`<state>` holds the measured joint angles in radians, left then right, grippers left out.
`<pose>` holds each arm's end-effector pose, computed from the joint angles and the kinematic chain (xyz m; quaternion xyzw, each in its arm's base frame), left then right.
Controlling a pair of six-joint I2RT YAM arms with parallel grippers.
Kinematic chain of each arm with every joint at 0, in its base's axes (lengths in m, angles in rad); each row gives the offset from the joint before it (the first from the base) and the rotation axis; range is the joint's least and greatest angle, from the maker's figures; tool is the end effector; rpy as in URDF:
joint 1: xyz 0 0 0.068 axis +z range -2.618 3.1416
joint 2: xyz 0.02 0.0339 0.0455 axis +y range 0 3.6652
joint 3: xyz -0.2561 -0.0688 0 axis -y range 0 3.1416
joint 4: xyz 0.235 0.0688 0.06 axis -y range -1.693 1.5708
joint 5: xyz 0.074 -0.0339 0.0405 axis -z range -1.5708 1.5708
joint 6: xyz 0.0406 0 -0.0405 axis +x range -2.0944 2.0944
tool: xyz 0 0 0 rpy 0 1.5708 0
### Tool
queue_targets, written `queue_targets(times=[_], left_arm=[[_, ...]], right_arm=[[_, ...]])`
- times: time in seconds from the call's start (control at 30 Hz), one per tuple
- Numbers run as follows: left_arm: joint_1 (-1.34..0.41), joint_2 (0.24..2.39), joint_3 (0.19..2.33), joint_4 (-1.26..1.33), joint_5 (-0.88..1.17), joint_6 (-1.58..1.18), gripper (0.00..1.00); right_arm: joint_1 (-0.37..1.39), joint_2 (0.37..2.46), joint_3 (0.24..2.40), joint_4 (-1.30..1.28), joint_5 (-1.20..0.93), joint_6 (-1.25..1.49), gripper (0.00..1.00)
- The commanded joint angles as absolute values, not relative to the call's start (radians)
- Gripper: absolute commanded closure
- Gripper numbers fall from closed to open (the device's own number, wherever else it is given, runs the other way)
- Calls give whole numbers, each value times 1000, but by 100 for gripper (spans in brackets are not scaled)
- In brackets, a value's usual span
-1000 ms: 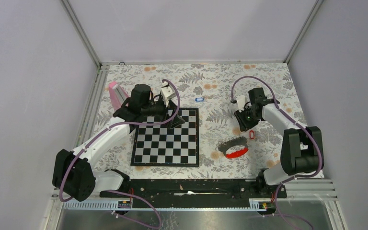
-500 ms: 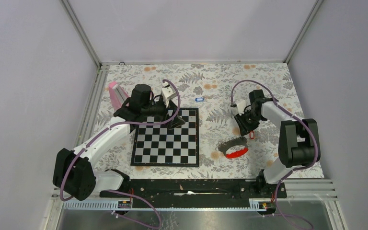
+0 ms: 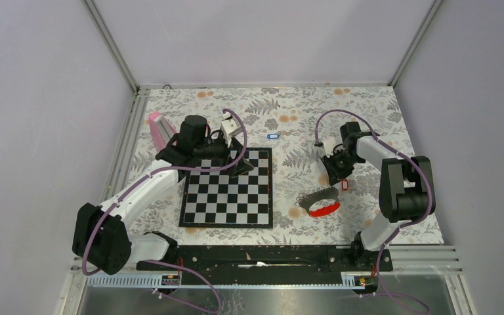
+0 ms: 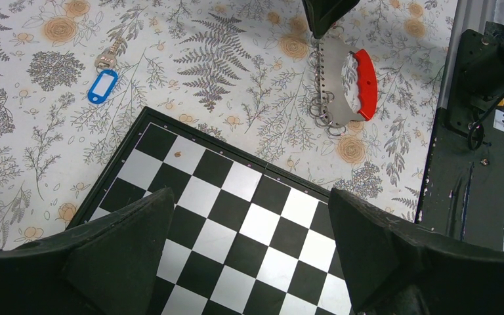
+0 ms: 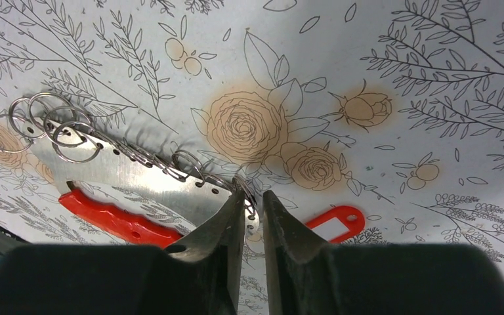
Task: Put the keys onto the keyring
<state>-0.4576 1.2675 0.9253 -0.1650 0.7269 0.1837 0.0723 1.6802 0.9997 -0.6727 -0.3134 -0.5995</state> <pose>0.2359 -0.1462 0.2849 0.4250 0.7077 -0.3682 0.4277 0.2910 0.0336 0.1569 -0.3397 0.9214 0.1218 0.1440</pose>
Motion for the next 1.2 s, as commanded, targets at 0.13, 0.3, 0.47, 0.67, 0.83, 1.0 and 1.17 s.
queue_targets(times=[0.13,0.3,0.47,0.67,0.83,1.0,1.17], left_arm=[[-454,1272,957,-137,758,192,1],[-454,1270,957,-139,757,194,1],[-454,1275,958,-139,749,201,1],[-456,1297,978,-143,738,211,1],[-456,1345,1043,-150,742,206,1],[-466,1427,1131,-131,796,143,1],[-519,1509,1241,-131,844,124,11]], right_arm=[[63,1700,1040,-716,-349,-630,83],[63,1702,1042,-728,-360,-636,87],[60,1679,1054,-742,-364,-642,97],[60,1618,1109,-783,-439,-669,100],[60,1531,1146,-790,-522,-709,100],[61,1438,1158,-792,-653,-741,100],[65,1350,1180,-800,-826,-756,100]])
